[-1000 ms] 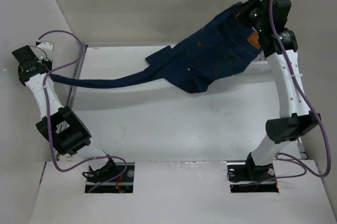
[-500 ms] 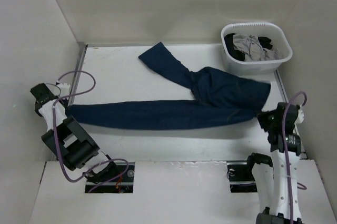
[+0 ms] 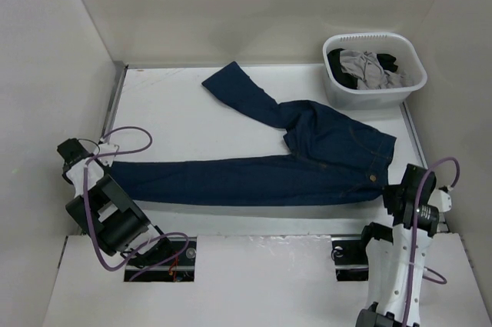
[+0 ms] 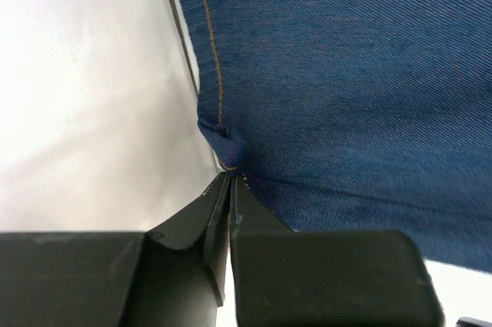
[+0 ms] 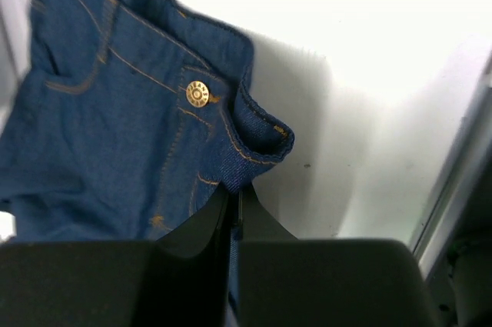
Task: Fold and stack the trousers
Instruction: Flatten the trousers out, then fold the trousers
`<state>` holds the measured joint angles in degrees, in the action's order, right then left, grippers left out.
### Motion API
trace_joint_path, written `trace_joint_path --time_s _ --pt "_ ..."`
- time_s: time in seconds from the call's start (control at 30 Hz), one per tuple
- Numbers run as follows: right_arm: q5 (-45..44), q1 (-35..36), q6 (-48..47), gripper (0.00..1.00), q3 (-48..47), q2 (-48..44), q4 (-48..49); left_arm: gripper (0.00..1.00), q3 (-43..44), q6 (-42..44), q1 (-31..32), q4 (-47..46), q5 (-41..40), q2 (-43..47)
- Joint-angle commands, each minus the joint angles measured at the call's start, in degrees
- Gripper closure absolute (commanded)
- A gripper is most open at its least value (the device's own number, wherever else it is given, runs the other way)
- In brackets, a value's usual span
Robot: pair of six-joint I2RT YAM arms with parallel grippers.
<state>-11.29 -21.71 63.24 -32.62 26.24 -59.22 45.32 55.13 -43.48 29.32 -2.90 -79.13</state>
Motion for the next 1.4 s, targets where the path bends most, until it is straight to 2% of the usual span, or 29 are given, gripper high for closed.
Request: trace_joint_path --time_s 0.0,0.1,0.17,0.2,0.23,0.27,0.3,0.33,0.4,0.5,0.6,0.67,0.77,0.83,0.97,1.03,1.13,1.37 --pt "-6.20 -2.67 -0.66 1.00 -6.30 -1.10 -3.17 0.99 0.29 4.19 -1.56 -1.81 -3.17 2.40" --pt "-5.68 -4.69 -2.77 0.99 -8.85 -1.28 -3.79 0.98 0.91 4.98 -2.00 -0.76 -3.26 2.49" --pt "-4.01 -5.40 -3.82 0.91 -9.04 -1.28 -4.67 0.93 0.82 5.59 -2.00 0.38 -3.26 2.58" --pt "-3.05 -5.66 -4.00 0.83 -8.60 -1.63 -5.28 0.87 0.74 5.69 -1.83 0.99 -3.26 2.49" --pt "-1.99 -5.75 -4.00 0.67 -7.82 -2.24 -5.64 0.80 0.73 5.77 -1.82 1.52 -3.26 2.49" --pt "-1.46 -5.58 -3.74 0.41 -7.46 -2.59 -5.90 0.73 1.08 5.69 -1.82 2.22 -3.17 2.49" --pt "-1.02 -5.58 -3.92 0.11 -7.63 -2.68 -5.91 0.64 2.22 5.16 -2.00 3.28 -2.65 2.49" --pt "-0.67 -5.58 -4.09 0.00 -8.15 -2.60 -5.38 0.55 3.97 4.46 -2.17 4.42 -1.86 2.49" --pt "-0.75 -5.58 -4.36 0.00 -10.00 -1.55 -4.07 0.42 9.84 1.14 -2.70 7.05 1.65 1.88" --pt "-1.36 -3.91 -5.23 0.00 -12.11 1.26 0.06 0.38 22.58 -7.64 -1.22 11.18 8.67 -0.75" --pt "-1.54 -1.11 -7.33 0.00 -12.38 5.56 6.72 0.38 32.70 -16.52 8.24 15.23 16.14 -4.44" --pt "-0.58 1.88 -10.75 0.00 -12.03 10.56 14.71 0.36 37.54 -23.64 18.17 14.89 19.58 -8.65" --pt "0.91 6.36 -18.74 0.00 -13.51 21.45 25.09 0.36 45.61 -30.77 31.71 11.30 20.21 -19.44" --pt "1.27 7.86 -22.53 0.00 -15.27 28.22 28.36 0.36 54.21 -35.51 37.44 9.80 19.77 -28.31" --pt "2.76 6.12 -25.18 0.00 -15.72 35.10 35.56 0.36 74.25 -45.62 42.55 8.57 19.60 -45.28" --pt "3.11 4.45 -25.10 0.00 -15.54 38.43 38.38 0.35 81.56 -48.53 43.96 6.72 20.12 -52.14" --pt "3.20 3.56 -24.40 0.00 -16.50 45.19 40.06 0.32 86.16 -50.56 45.98 3.91 19.95 -59.10" --pt "1.36 2.60 -22.90 0.00 -22.21 59.52 41.20 0.29 85.81 -52.85 47.83 -2.77 21.70 -65.09"
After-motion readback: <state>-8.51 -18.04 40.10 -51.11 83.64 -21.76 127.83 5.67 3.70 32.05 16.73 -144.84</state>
